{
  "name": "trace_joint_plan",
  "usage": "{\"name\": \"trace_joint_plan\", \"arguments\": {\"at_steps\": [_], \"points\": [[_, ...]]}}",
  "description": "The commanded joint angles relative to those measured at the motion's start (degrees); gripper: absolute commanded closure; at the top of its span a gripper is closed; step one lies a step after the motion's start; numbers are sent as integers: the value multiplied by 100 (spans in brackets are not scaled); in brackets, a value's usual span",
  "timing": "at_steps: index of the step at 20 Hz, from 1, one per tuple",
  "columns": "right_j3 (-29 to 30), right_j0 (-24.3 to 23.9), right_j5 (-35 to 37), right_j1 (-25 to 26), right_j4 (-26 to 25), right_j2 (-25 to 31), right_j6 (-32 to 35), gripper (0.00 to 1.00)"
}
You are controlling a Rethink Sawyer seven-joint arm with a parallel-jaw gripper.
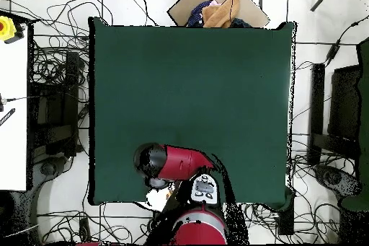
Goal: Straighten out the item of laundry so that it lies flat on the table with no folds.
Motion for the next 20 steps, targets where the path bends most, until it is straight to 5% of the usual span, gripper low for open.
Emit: {"name": "trace_joint_plan", "arguments": {"at_steps": [1,20], "points": [[-927,-17,353,-124,509,36,1497,100],[-2167,250,-646,369,227,-338,1381,100]]}}
